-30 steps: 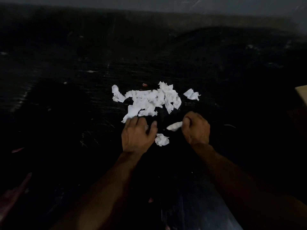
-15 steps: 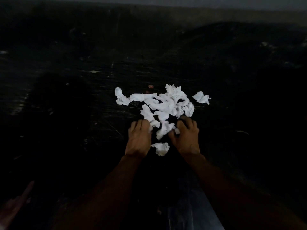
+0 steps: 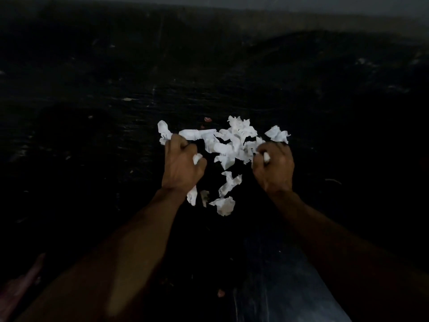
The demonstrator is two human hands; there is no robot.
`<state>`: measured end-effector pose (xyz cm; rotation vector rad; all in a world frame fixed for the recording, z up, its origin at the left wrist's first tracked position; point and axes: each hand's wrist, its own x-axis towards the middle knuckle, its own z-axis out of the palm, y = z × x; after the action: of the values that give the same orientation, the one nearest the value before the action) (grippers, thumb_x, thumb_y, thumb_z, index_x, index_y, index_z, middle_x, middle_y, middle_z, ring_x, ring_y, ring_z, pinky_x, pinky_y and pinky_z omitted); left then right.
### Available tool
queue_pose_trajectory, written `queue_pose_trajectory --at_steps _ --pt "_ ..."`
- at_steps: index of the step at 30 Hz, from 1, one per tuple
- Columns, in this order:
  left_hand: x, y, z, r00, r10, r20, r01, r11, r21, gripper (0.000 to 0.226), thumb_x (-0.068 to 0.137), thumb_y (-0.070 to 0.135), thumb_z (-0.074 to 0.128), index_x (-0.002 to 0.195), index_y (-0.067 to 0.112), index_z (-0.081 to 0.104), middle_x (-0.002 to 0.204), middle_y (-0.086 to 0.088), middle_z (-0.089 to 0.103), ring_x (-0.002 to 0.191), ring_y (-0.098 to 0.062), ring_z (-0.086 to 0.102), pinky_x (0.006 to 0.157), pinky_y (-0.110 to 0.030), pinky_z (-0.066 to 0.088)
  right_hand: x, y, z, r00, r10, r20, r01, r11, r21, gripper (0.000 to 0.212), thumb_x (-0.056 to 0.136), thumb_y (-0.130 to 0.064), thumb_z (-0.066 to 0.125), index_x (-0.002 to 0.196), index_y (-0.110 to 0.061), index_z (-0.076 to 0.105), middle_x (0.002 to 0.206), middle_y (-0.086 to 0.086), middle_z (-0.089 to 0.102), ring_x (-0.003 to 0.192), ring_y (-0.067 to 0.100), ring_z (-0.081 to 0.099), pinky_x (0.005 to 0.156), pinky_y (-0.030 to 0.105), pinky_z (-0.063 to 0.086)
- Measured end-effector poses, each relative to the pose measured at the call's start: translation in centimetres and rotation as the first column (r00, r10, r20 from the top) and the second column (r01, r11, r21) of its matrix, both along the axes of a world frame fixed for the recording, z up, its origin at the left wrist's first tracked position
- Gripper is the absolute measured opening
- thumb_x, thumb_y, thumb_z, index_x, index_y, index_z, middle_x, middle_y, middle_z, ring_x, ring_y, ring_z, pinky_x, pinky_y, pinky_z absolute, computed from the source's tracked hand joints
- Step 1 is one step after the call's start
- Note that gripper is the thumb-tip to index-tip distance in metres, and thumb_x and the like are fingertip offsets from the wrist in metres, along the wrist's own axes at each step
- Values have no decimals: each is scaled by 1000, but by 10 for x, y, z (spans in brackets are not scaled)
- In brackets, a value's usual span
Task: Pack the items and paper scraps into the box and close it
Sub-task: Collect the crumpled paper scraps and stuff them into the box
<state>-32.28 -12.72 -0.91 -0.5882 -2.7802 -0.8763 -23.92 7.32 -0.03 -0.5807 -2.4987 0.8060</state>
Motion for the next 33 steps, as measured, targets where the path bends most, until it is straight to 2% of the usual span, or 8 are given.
queue_pose_trajectory --at_steps 5,7,10,13,16,23,28,33 --pt "-32 19 17 997 -70 22 70 997 -17 34 73 -7 55 101 12 52 123 -14 51 116 -35 49 98 -45 41 -41 2 17 999 37 26 -39 995 93 45 81 -35 42 111 -13 66 102 8 58 98 23 46 86 41 45" --pt "-37 18 9 992 -43 122 68 976 -205 58 79 0 51 131 25 44 150 -7 31 141 -37 23 109 -68 17 -44 -3 6 985 127 115 -142 981 130 49 82 -39 37 120 -20 63 112 8 54 107 25 46 93 47 44" --pt "-27 13 -20 965 -80 251 183 891 -415 64 90 29 45 146 46 18 161 0 3 146 -35 -5 108 -72 2 -35 -12 -32 922 227 312 -303 928 219 41 86 -39 46 123 -30 58 131 9 47 126 31 40 104 65 31" --pt "-19 11 -38 977 -86 196 157 910 -385 48 88 53 40 135 42 38 154 -3 22 144 -32 12 113 -62 5 -26 -12 -55 947 233 220 -285 926 248 28 87 -42 57 101 -19 64 124 12 53 118 30 46 103 53 35" --pt "-19 14 -41 998 -51 45 61 962 -267 38 89 48 42 107 19 59 120 -11 52 113 -35 47 100 -53 37 -30 -9 -56 968 226 112 -243 953 178 25 80 -34 60 88 -10 63 104 14 58 96 32 51 85 39 44" --pt "-11 12 -26 996 -66 53 68 997 -45 27 77 33 44 67 8 51 72 -14 58 68 -34 54 65 -40 46 -28 -6 -32 959 216 186 -231 971 67 18 66 -24 65 74 -10 56 77 9 59 76 28 55 65 26 34" --pt "-13 7 -7 981 -76 179 90 993 -74 15 89 24 43 99 14 45 67 -9 56 65 -33 59 65 -38 46 -19 -6 -10 940 284 191 -259 955 -145 26 77 -16 64 95 -21 47 73 -3 60 67 14 58 57 22 42" --pt "-12 9 18 990 -62 127 67 997 -35 37 90 9 43 122 20 56 115 -12 57 93 -35 61 81 -48 52 -14 3 3 971 211 113 -200 974 -104 7 74 -19 61 75 -13 60 80 4 64 72 19 60 66 31 50"
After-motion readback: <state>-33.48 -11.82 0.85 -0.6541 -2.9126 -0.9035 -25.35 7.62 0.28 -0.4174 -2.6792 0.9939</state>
